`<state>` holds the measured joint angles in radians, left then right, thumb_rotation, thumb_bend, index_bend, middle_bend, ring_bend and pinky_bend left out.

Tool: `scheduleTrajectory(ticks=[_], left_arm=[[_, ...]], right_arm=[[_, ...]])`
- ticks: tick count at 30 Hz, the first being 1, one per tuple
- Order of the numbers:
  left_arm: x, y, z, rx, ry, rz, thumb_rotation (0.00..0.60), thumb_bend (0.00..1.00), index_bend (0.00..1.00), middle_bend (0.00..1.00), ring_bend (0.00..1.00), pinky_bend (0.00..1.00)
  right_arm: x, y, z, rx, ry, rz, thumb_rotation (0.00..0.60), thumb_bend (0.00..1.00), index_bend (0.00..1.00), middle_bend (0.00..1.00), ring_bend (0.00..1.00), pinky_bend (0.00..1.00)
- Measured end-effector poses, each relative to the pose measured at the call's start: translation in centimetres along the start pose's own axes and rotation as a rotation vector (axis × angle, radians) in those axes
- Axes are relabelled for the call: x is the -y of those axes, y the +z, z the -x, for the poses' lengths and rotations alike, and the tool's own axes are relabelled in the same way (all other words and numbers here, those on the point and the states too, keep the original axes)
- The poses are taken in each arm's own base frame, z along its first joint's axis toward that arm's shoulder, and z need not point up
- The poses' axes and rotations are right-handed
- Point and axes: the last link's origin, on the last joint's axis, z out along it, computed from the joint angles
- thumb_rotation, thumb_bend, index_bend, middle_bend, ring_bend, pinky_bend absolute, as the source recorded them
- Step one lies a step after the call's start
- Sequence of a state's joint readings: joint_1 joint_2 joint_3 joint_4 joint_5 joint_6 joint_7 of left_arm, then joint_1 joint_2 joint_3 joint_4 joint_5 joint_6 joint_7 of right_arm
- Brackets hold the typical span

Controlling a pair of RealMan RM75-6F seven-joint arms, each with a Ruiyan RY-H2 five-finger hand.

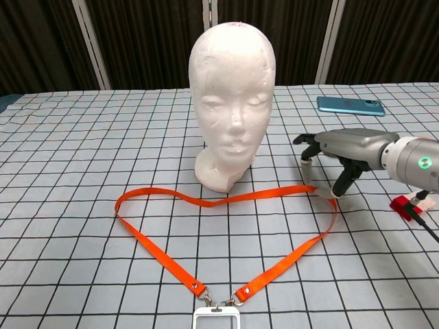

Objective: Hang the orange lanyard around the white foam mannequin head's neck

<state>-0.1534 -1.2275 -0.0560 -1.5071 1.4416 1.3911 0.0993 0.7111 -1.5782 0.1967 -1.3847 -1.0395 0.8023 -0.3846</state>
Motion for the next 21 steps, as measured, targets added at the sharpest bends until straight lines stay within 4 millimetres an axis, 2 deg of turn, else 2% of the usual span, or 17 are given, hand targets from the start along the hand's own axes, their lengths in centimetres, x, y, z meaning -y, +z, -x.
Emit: scheduleTrajectory(ticks=[15,21], left_arm=[[0.1,0.0,0.0,-0.009,-0.009,0.006,0.600,0.00,0.00,0.00,0.00,0.00],[0.1,0.0,0.0,-0.010,-0.007,0.005,0.600,0.00,0.00,0.00,0.00,0.00]], right_arm=[[0.5,1.1,0.7,0.007,-0.042,0.032,0.600,0.33,0.51,0.02,0.00,0.00],[0.5,1.2,0.8,0.004,-0.042,0.032,0.600,0.38,0.55,0.03,0.00,0.00]])
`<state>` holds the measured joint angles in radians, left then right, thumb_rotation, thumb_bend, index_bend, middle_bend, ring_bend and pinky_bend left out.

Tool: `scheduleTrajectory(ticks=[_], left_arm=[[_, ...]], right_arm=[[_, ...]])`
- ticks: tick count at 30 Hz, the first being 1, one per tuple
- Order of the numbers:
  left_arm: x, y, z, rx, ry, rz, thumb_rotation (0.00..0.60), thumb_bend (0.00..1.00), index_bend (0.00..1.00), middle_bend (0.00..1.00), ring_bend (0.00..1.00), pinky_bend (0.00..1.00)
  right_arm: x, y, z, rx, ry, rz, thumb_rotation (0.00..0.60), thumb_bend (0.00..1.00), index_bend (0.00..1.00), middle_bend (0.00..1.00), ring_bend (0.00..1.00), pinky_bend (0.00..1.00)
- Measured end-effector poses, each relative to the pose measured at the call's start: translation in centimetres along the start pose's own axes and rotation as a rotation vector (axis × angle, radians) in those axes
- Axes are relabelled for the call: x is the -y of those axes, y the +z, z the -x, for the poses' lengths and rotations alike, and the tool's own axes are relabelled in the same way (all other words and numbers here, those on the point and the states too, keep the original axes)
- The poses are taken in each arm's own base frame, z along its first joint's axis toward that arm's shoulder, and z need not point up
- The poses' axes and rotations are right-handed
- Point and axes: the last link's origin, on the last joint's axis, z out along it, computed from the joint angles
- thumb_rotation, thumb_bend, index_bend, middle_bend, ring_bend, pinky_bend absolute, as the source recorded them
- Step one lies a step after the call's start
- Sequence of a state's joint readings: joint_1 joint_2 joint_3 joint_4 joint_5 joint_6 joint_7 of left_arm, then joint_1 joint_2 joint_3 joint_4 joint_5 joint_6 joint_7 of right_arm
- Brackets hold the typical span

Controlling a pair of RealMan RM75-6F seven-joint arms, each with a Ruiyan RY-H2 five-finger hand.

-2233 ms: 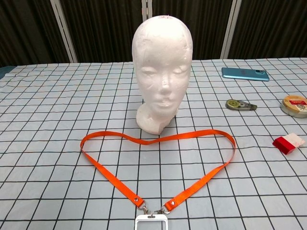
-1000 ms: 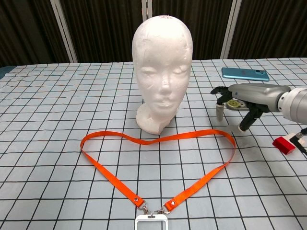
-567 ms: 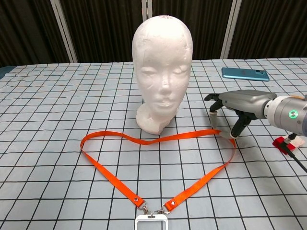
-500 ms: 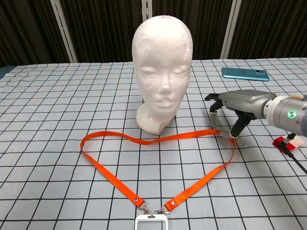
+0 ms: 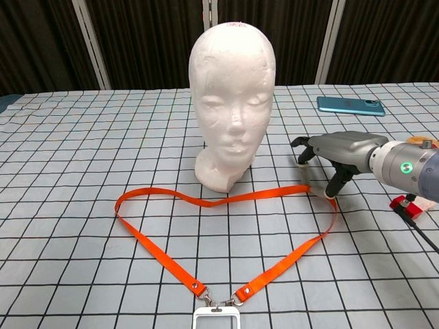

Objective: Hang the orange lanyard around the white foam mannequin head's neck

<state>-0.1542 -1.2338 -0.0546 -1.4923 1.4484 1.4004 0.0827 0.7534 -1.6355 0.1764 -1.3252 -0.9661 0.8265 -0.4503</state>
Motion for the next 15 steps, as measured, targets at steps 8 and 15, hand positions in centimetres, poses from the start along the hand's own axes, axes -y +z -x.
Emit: scheduleTrajectory(ticks=[8,15], left_arm=[[-0.06,0.04,0.35,0.006,0.001,0.002,0.600,0.00,0.00,0.00,0.00,0.00],[-0.24,0.11,0.46,0.003,0.003,0.004,0.600,0.00,0.00,0.00,0.00,0.00]], right_arm=[[-0.16,0.11,0.54,0.012,-0.008,-0.002,0.600,0.38,0.63,0.04,0.00,0.00],[-0.29,0.14,0.53,0.010,0.007,-0.007,0.600,0.39,0.70,0.07,0.00,0.00]])
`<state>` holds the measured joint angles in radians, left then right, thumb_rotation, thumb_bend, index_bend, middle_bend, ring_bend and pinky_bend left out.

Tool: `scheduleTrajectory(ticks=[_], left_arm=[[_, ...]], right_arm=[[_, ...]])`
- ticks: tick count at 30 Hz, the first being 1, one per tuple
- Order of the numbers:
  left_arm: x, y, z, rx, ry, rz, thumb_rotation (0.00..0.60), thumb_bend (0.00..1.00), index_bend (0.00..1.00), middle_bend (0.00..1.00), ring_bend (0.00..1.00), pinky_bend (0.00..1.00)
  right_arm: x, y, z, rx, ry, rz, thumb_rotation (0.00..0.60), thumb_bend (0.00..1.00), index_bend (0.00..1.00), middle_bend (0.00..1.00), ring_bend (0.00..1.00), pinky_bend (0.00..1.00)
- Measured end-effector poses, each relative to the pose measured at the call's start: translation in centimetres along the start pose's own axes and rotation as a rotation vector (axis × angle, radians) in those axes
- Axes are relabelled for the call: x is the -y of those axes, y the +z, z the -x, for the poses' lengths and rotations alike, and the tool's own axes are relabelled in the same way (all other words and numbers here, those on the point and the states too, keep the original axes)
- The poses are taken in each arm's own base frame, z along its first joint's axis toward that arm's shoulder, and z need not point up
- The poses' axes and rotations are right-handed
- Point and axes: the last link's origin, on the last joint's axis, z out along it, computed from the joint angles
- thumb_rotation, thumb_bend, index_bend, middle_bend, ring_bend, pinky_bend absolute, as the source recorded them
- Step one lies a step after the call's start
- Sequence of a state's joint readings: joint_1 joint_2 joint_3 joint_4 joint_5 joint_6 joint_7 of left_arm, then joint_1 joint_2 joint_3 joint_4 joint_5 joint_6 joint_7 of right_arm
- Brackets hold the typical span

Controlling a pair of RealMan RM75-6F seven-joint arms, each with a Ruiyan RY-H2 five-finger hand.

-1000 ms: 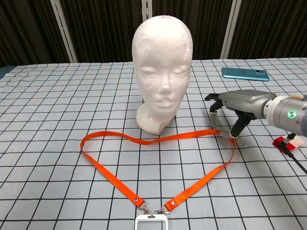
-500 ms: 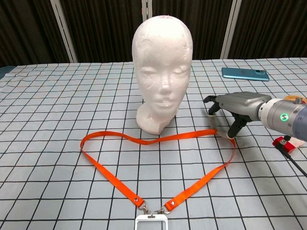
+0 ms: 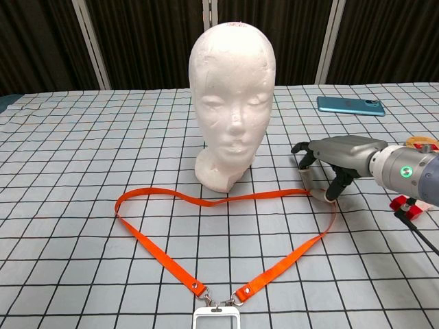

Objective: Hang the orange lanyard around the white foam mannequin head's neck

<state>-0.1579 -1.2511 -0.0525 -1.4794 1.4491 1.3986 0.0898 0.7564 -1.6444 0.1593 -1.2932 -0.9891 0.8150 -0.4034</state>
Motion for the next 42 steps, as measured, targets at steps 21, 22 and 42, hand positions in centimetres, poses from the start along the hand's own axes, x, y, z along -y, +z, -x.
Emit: scheduleTrajectory(ticks=[21,22,42], left_arm=[[-7.0,5.9,1.4,0.090,-0.118,0.182,0.600,0.27,0.37,0.00,0.00,0.00],[-7.8,6.5,1.6,0.100,-0.134,0.202,0.600,0.29,0.39,0.00,0.00,0.00],[-18.5,13.9,7.9,0.233,-0.203,0.398,0.600,0.37,0.46,0.00,0.00,0.00]], right_arm=[[-0.6,-2.2,-2.3,-0.061,0.120,-0.042,0.600,0.39,0.73,0.09,0.00,0.00],[-0.6,-2.3,-2.4,-0.061,0.124,-0.042,0.600,0.39,0.73,0.10,0.00,0.00],[-1.2,-2.4,-2.8,-0.051,0.144,-0.023,0.600,0.39,0.75,0.10,0.00,0.00]])
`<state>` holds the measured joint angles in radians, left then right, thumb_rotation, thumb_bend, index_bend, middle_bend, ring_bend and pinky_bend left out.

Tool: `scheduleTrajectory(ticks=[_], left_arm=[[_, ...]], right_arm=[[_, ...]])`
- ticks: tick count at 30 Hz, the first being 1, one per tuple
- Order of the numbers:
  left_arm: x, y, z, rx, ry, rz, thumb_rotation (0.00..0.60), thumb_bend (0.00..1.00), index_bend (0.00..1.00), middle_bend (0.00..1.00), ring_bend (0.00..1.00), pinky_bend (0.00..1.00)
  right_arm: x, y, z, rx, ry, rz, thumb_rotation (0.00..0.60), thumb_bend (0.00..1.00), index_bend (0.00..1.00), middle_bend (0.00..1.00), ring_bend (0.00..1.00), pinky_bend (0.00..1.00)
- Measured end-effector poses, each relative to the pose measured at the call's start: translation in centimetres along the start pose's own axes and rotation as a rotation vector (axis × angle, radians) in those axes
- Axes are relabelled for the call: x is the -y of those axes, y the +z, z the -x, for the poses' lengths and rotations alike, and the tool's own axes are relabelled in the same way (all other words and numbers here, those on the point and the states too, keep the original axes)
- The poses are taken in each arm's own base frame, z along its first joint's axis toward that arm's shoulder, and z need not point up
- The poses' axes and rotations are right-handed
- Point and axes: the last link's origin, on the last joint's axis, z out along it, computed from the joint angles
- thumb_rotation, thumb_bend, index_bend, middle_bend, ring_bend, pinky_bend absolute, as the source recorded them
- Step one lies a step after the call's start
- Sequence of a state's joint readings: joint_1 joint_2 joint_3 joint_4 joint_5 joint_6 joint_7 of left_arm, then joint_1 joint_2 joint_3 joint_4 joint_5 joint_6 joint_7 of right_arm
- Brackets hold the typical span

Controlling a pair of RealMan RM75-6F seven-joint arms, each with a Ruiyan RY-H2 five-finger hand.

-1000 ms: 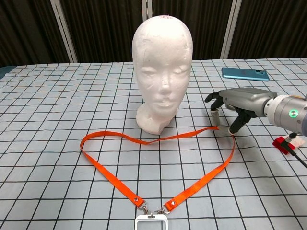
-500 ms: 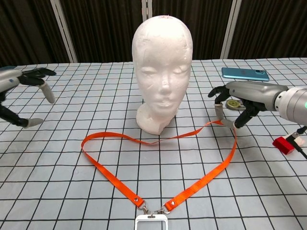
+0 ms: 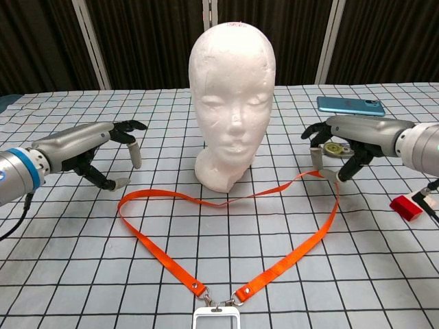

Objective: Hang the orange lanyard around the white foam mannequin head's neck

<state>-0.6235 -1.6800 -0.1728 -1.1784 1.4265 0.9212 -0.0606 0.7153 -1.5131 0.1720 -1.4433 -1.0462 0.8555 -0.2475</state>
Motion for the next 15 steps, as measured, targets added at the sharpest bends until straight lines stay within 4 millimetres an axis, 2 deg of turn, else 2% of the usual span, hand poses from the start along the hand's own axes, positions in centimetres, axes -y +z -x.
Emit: scheduleTrajectory(ticks=[8,15], left_arm=[[-1.7,2.7,1.6,0.051,-0.006,0.044,0.600,0.37,0.46,0.00,0.00,0.00],[-2.5,3.0,2.9,0.099,-0.029,0.055,0.600,0.37,0.47,0.00,0.00,0.00]], right_arm=[[0.2,0.2,-0.1,0.003,-0.005,-0.003,0.600,0.39,0.75,0.10,0.00,0.00],[0.1,0.3,-0.1,0.001,-0.009,-0.001,0.600,0.39,0.75,0.11,0.00,0.00]])
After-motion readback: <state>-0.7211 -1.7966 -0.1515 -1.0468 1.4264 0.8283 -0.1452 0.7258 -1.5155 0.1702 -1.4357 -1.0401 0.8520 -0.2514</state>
